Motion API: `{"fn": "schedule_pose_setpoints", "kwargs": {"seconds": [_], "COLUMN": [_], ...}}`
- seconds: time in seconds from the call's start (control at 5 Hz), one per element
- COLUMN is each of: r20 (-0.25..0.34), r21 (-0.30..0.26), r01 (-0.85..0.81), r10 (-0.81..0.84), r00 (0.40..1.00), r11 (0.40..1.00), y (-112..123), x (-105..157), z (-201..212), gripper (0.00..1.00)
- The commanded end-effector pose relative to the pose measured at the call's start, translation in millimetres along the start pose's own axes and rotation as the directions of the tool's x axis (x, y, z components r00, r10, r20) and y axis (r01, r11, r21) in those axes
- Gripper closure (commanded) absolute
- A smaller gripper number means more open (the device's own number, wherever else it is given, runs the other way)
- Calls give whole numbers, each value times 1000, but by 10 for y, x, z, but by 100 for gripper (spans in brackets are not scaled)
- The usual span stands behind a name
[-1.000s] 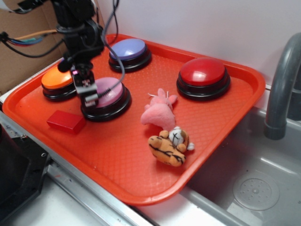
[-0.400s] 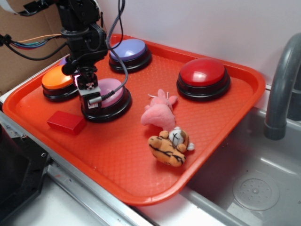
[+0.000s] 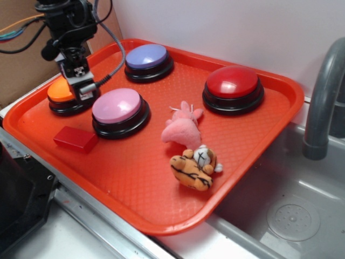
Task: Push the pink button.
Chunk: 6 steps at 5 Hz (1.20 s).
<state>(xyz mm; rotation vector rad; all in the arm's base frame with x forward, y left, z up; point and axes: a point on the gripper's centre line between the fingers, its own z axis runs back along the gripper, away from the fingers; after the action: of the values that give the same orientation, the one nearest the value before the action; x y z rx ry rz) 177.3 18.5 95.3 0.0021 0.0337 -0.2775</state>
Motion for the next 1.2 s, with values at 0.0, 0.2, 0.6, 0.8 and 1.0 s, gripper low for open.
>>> {"fn": "schedule_pose_setpoints", "kwargs": {"seconds": [0.0,0.2,0.6,0.8,1.0], "r20": [84,98,106,124,119], "r21": [29,29,37,45,48], "r01": [-56,-74,-93,-122,-122], "r10": [54,71,89,116,116], "r00": [995,993,990,985,986], "r11": [998,997,995,992,991], "y": [24,28,7,-16,-28], "x": [-24,-67,-121,-183,-217], "z": [350,413,512,618,671], "gripper": [0,0,0,0,0]}}
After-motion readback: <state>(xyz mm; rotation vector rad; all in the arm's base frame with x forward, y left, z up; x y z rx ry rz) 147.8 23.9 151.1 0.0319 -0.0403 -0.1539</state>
